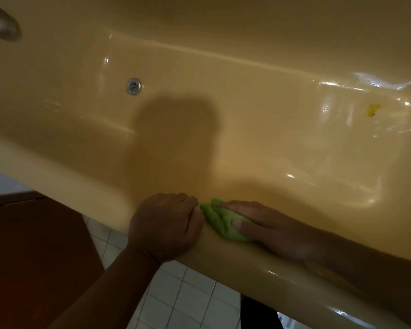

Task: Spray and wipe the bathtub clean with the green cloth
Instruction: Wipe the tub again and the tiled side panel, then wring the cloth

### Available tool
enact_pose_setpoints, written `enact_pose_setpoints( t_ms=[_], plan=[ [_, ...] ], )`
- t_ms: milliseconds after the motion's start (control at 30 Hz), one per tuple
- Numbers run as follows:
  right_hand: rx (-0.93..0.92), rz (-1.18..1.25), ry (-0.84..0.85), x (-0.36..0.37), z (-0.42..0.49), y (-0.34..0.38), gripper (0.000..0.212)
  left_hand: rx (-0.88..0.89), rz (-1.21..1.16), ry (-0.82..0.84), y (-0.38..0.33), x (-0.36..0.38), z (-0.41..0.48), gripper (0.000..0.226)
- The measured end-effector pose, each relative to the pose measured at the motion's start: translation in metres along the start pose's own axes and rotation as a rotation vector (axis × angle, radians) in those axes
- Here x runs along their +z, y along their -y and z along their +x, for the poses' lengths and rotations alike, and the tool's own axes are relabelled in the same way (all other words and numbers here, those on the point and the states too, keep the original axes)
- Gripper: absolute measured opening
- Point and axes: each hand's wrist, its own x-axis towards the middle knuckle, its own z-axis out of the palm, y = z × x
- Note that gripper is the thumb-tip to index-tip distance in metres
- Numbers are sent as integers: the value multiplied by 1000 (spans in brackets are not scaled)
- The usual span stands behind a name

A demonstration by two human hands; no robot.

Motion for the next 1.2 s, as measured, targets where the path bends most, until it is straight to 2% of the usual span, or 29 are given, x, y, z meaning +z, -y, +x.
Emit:
enact_pose_setpoints(
  t_ms=[133,233,300,333,367,467,567,633,733,833,867,933,967,1033,1100,1200],
  plan=[
    [227,32,-26,-17,40,-75,35,13,-3,13,9,1,0,38],
    [467,-167,-75,-27,79,-135,58,46,21,8,16,1,-3,39],
    [639,-251,-107,-24,101,-147,65,60,33,10,21,1,-3,41],
    [653,-255,-115,-19,107,-138,66,54,35,16,24,2,-3,41],
    [604,-232,-115,-13,110,-123,64,43,35,20,27,2,-4,42],
    [307,-67,-127,6,87,-56,49,6,44,8,32,0,-6,43],
    [51,-52,-94,23,43,18,55,-40,58,-29,39,-4,-6,43],
    [-16,-80,-34,23,28,33,56,-62,56,-49,42,-5,-7,44],
    [45,13,-16,14,40,24,54,-54,56,-62,47,-5,-8,45],
    [195,52,-42,3,78,-33,49,-58,56,-54,52,-4,-6,45],
    [255,21,-56,-1,92,-57,55,-57,57,-51,53,-4,-6,44],
    [373,-84,-101,-8,117,-99,85,-55,64,-44,56,-4,-7,43],
    [460,-136,-106,-10,128,-115,89,-58,67,-43,57,-5,-7,43],
    [604,-189,-117,-10,143,-119,75,-63,74,-46,59,-7,-6,43],
    [518,-104,-103,-1,147,-86,67,-67,74,-54,61,-9,-6,43],
    [235,51,-76,18,118,-11,50,-87,71,-80,60,-10,-5,42]
  ],
)
